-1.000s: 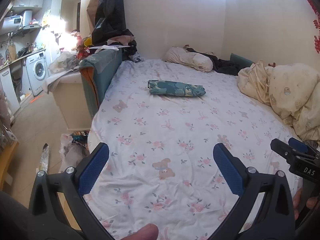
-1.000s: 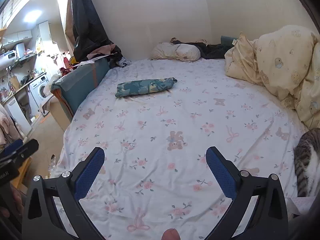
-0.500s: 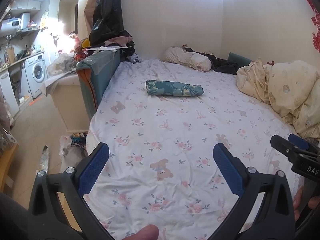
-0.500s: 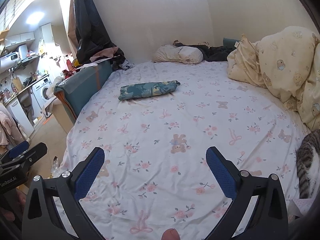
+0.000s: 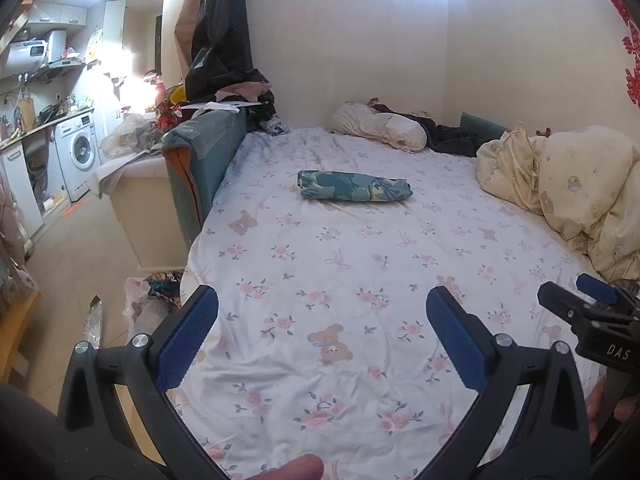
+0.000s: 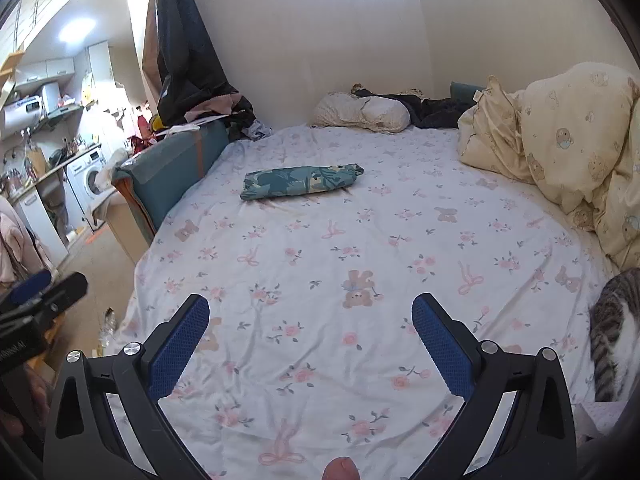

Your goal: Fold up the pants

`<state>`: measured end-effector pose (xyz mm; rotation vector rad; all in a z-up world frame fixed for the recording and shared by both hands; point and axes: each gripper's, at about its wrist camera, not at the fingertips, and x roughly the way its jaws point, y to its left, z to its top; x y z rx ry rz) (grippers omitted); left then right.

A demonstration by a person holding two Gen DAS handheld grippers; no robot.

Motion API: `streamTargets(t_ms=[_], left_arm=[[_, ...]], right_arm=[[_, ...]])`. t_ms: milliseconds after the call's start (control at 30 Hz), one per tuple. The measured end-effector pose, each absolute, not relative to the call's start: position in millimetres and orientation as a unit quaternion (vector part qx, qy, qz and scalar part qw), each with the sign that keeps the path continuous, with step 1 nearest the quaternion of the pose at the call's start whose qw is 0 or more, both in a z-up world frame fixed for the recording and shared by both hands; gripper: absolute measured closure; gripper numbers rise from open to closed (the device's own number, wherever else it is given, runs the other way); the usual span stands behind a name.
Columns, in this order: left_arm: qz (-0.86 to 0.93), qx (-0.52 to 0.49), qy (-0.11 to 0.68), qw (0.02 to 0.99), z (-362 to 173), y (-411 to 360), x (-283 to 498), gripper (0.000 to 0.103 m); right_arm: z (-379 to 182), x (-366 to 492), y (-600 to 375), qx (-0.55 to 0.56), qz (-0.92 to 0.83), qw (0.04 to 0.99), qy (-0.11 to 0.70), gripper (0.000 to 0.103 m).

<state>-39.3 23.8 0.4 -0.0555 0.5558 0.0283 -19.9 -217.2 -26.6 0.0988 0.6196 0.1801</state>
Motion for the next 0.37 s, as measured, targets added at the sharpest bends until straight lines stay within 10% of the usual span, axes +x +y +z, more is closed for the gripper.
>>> streamTargets(t_ms=[367], left_arm=[[0.015,-0.041,0.276,0.960,-1.3,29.0,-39.9,0.000]], right_arm=[[-27.5,-20.5,-215.9,0.061,0.100,0.943,0.311,0.000]])
